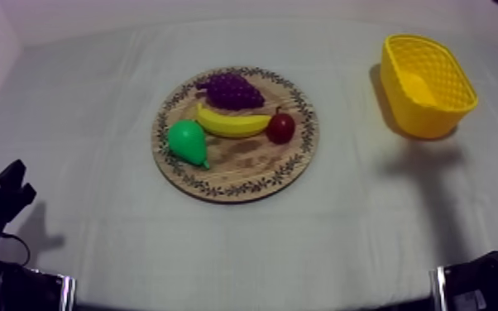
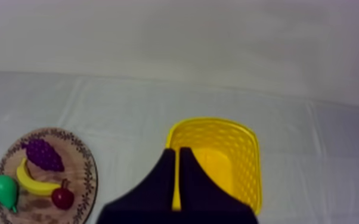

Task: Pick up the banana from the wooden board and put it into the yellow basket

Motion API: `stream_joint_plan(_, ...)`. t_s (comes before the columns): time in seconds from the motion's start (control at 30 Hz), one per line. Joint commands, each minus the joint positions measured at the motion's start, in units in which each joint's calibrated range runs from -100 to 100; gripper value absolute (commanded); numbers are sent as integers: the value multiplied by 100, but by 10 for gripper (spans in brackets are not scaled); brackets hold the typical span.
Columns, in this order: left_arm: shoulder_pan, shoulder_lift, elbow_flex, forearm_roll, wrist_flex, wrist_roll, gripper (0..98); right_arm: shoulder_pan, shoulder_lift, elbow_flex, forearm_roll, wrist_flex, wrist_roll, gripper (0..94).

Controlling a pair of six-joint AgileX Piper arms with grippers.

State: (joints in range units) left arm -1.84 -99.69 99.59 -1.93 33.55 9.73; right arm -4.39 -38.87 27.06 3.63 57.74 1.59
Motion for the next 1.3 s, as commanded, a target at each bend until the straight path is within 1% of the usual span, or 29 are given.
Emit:
stream_joint_plan(0.0,-1,-5,-4,0,0,1,0,-78,777,-1748,78,349,-34,5)
stream_joint_plan(0.1,-1,-5,-4,0,0,2,0,-229,1208,-2330,212,685,-83,5)
stream_joint_plan(0.17,-1,-5,-4,0,0,2,0,-336,1419,-2545,251,843,-40,6)
stream_joint_plan(0.27,-1,-5,-4,0,0,1,0,-452,1635,-2660,217,932,126,6)
stream_joint_plan(0.37,-1,-5,-4,0,0,1,0,-547,1759,-2659,104,948,360,6)
stream_joint_plan(0.43,-1,-5,-4,0,0,1,0,-613,1810,-2658,-20,978,568,6)
stream_joint_plan(0.53,-1,-5,-4,0,0,1,0,-665,1878,-2693,-280,1037,944,6)
stream_joint_plan(0.63,-1,-5,-4,0,0,1,0,-683,1930,-2769,-571,1104,1278,5)
stream_joint_plan(0.73,-1,-5,-4,0,0,1,0,-675,1974,-2877,-879,1238,1521,5)
stream_joint_plan(0.93,-1,-5,-4,0,0,0,0,-678,2034,-3007,-1428,1644,1898,5)
stream_joint_plan(1.27,-1,-5,-4,0,0,4,0,-748,2084,-2938,-1976,2133,2250,5)
